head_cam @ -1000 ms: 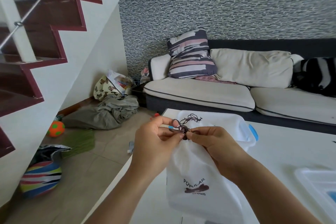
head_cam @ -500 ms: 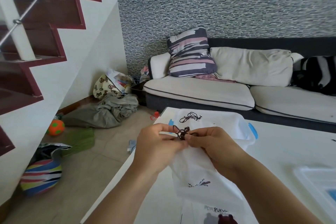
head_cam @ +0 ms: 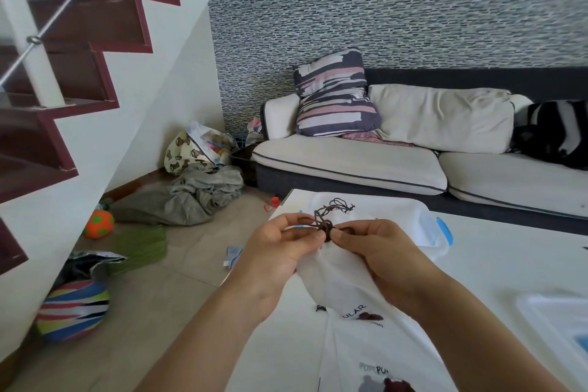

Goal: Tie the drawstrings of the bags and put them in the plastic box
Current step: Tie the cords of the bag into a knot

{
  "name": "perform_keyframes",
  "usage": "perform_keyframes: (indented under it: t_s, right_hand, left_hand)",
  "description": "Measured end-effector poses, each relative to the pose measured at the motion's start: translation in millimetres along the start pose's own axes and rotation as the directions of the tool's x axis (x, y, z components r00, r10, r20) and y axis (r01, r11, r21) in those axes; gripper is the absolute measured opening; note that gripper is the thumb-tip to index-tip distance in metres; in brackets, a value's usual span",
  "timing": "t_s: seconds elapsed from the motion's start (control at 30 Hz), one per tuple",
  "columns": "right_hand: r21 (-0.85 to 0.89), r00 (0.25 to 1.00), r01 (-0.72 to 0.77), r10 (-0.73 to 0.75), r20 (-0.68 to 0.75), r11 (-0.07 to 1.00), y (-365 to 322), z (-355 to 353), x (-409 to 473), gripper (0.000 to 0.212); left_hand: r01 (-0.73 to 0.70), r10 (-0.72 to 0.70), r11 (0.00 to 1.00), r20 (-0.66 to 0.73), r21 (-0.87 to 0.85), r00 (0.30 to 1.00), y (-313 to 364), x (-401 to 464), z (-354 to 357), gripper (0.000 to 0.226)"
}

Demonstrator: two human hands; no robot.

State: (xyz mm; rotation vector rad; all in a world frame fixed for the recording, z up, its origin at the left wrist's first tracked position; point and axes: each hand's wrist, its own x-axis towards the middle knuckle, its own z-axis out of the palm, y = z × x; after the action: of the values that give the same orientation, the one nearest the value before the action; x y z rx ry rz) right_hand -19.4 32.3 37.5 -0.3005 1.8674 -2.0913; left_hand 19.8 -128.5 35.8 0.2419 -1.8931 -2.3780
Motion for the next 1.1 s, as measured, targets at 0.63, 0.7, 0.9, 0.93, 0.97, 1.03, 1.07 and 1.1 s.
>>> perform_keyframes:
  t_s: [0.63,0.7,0.9,0.93,0.97,1.03,1.07,1.1]
  right_hand:
    - [-0.187,0.999,0.031,-0.035,-0.021,0.982,3,-3,3,0.015]
    - [-0.252,0.998,0.047,-0.057,-0.032,0.966,5,-4,4,0.015]
    - [-0.317,0.991,0.087,-0.115,-0.071,0.944,7,-2,7,0.017]
    - [-0.295,0.993,0.078,-0.1,-0.058,0.952,7,-3,7,0.017]
    - [-0.265,0.996,0.064,-0.077,-0.037,0.962,7,-4,6,0.017]
    - [-0.183,1.0,0.016,-0.015,0.007,0.983,8,-6,6,0.019]
    - [-0.129,1.0,-0.015,0.018,0.024,0.992,8,-7,6,0.02]
    - [-0.075,0.998,-0.05,0.053,0.038,0.996,8,-8,5,0.021]
  left_hand:
    - [-0.054,0.061,0.997,-0.104,0.061,0.993,-4,2,1,0.017]
    - [-0.03,0.033,0.999,-0.079,0.036,0.996,-6,3,2,0.017]
    - [-0.138,0.144,0.985,-0.052,0.099,0.988,-11,3,2,0.017]
    - [-0.169,0.176,0.976,-0.04,0.14,0.984,-11,3,2,0.02]
    - [-0.186,0.193,0.968,-0.027,0.17,0.981,-11,3,1,0.023]
    - [-0.184,0.188,0.963,-0.003,0.196,0.982,-10,2,0,0.029]
    - [-0.173,0.176,0.966,0.003,0.192,0.984,-10,2,0,0.031]
    - [-0.158,0.16,0.972,0.005,0.175,0.987,-8,1,-1,0.031]
